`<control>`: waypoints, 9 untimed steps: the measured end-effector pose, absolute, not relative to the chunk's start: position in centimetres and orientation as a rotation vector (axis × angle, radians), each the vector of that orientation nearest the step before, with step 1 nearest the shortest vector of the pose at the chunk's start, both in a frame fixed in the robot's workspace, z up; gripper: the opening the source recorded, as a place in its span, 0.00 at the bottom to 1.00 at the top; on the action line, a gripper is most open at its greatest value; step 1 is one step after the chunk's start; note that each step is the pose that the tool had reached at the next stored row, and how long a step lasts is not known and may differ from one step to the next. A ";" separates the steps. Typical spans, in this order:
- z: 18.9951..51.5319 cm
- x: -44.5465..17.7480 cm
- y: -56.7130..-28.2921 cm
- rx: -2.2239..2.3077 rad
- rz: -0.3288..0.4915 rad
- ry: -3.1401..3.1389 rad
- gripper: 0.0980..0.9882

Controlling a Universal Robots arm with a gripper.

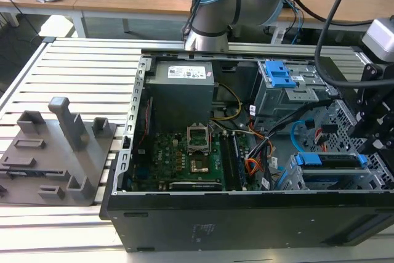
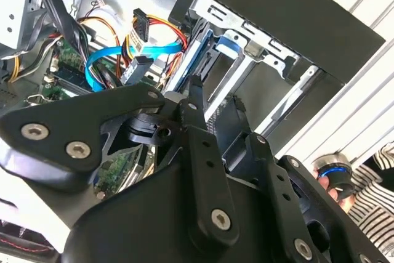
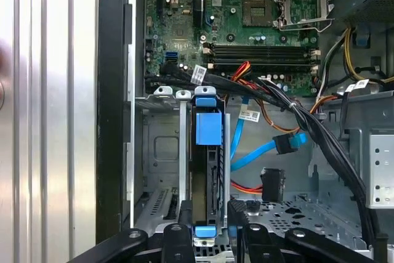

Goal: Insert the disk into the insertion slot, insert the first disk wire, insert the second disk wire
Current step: 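Insert the first disk wire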

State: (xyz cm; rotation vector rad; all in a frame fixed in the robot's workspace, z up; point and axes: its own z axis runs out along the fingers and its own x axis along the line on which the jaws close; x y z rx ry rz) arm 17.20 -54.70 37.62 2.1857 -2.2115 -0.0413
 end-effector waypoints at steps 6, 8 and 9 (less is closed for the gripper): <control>39.0 17.2 -54.7 2.186 -0.041 -2.212 0.30; 39.0 17.2 -54.7 2.186 -0.042 -2.212 0.30; 39.1 17.2 -54.7 2.186 -0.041 -2.212 0.30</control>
